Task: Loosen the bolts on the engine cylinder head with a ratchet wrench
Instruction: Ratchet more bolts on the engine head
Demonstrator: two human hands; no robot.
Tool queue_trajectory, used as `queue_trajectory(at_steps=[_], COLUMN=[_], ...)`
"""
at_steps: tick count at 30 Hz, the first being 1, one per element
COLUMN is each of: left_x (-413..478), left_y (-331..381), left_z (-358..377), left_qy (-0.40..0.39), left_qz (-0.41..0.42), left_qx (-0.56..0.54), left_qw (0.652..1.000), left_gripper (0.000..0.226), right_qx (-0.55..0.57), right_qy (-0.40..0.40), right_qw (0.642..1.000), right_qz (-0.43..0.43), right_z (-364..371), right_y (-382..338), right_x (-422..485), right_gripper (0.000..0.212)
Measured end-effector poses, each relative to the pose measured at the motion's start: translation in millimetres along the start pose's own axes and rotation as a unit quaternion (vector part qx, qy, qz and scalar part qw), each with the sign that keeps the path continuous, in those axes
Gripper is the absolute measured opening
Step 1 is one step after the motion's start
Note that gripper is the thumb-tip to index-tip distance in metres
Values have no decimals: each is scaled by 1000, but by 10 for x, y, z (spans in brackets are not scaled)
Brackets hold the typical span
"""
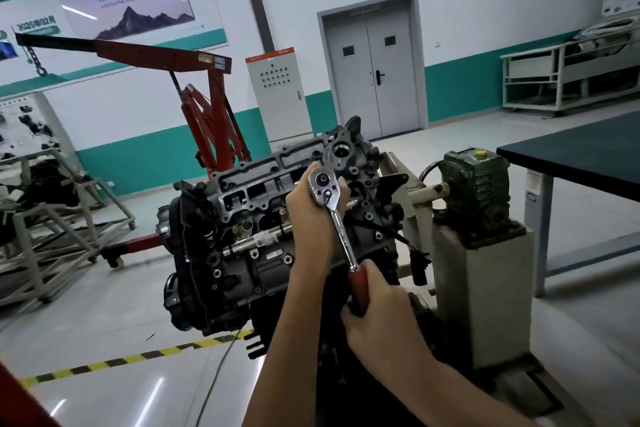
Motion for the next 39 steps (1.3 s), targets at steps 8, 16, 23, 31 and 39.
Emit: queue_trajectory(at_steps=[8, 16, 23, 31, 39], left_x=[47, 27, 5, 74, 80], left_y=[-3, 20, -16, -53, -11], left_z=[-78, -117, 11, -20, -80], left_qy=[-38, -53, 4, -52, -79], left_qz=[-19, 25, 17, -27, 5], left_qx=[42, 34, 46, 63, 44], left_qw=[998, 998, 999, 996, 996], left_gripper=[36, 29, 40, 47, 42], right_qx=[-243, -357, -55, -206, -357], right_qy=[-27, 14, -2, -23, 24], right_qw=[964, 921, 998, 976, 920], right_qz=[-106, -155, -12, -67, -159], right_z=[-734, -1102, -145, -635, -1159], right_y=[56, -137, -21, 101, -151], right_x=[455, 873, 61, 358, 902], right_gripper=[25, 19, 32, 29, 23])
Point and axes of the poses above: each hand's wrist, its own x-axis towards the middle knuckle, its own z-axis out of the palm, y = z × x, the point moved 4 cm from there along x, towards the middle knuckle, and after that the axes turned 11 degrees about z, right-handed, at the moved point
